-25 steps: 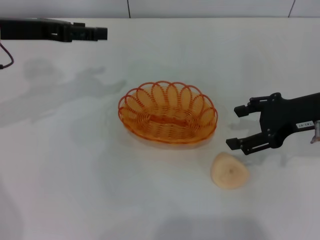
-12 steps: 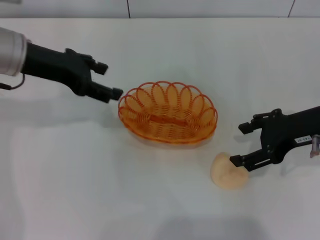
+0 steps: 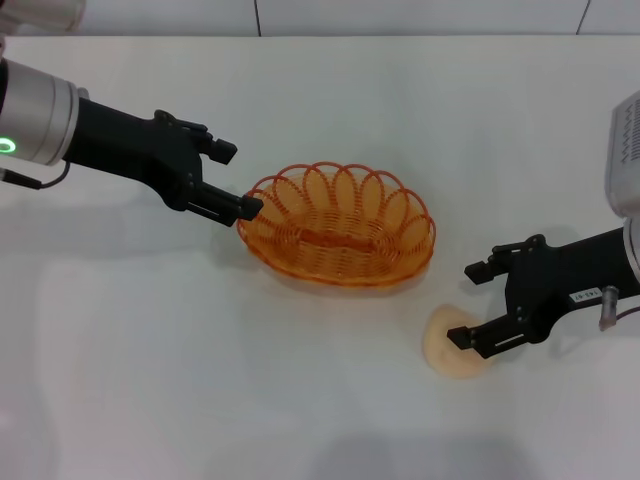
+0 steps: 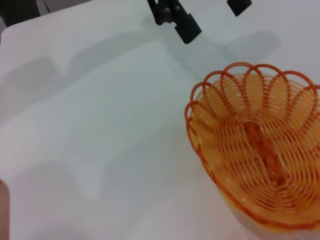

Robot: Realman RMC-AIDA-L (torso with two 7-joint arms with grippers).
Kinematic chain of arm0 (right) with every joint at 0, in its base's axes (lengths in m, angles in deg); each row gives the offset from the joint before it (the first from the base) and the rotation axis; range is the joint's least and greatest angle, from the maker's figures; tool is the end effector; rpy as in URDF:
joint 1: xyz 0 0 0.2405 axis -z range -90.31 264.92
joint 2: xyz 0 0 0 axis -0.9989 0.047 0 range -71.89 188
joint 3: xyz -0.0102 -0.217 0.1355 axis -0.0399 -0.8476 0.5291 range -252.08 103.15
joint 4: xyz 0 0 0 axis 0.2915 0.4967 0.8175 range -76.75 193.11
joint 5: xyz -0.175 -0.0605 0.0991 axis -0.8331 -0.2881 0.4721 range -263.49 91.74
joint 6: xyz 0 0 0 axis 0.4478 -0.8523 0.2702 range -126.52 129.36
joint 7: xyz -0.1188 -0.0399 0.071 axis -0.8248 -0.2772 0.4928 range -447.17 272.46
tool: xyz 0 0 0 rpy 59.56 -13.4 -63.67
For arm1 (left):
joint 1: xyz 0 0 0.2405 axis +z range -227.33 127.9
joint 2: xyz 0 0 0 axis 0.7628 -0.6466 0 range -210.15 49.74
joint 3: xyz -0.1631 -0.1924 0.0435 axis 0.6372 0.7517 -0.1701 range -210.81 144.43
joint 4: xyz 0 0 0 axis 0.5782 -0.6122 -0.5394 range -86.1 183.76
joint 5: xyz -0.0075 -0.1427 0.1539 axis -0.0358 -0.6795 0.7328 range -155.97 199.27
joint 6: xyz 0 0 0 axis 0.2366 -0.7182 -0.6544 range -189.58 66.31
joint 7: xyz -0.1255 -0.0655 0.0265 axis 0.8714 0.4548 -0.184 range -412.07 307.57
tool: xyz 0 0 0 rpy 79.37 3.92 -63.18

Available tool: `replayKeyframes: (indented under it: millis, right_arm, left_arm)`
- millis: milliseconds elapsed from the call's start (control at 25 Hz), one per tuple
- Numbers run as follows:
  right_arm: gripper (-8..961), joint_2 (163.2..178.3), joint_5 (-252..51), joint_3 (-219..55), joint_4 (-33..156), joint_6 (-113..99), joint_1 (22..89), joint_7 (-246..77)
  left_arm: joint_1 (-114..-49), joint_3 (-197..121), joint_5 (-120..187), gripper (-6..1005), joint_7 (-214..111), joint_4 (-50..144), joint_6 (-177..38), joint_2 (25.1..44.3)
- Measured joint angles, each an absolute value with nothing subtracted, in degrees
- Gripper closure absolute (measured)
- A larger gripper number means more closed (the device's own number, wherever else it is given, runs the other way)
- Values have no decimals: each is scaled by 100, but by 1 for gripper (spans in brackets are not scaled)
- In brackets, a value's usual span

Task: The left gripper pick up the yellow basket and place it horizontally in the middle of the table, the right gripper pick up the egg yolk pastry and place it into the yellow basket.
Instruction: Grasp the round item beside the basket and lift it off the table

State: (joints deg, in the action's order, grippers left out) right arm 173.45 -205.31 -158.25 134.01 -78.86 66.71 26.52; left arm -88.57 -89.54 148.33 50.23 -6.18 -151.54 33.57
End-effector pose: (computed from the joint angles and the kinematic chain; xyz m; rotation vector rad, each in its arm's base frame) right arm 0.2038 0.3140 -0.0135 -2.9343 0.4756 -0.0246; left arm -0.2053 0.3791 0.0346 -2.9134 -0.4993 -0.0774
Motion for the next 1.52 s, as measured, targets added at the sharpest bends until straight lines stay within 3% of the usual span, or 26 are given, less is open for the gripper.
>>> replayKeyframes:
  millis: [160,600,1040,1280,1520]
  right_arm:
    - [93,17345,-20629,-15847,13364,-7811,6678,2653]
    - [322,17346,-20669,-15847,13175,-7777,6652,2659]
    - [753,17346,-20627,-15853,13175,-7863,6637,2664]
    - [913,17346,-20606,-15845,13241,-7925,6627,2664]
    - [914,17331,-20596,-15424,13722,-8260,6658,2837]
  left_arm:
    - [-8823,-8951,14797,112,5023,-625,-15155,3393]
    - [-8813,-8902,14777,112,5046,-632,-15129,3425]
    - [-8751,-8891,14776,112,5019,-617,-15009,3422]
    - [-8684,-8891,14703,112,4930,-598,-14962,3424]
    - [-8601,-8884,14587,112,4899,-586,-14903,3428]
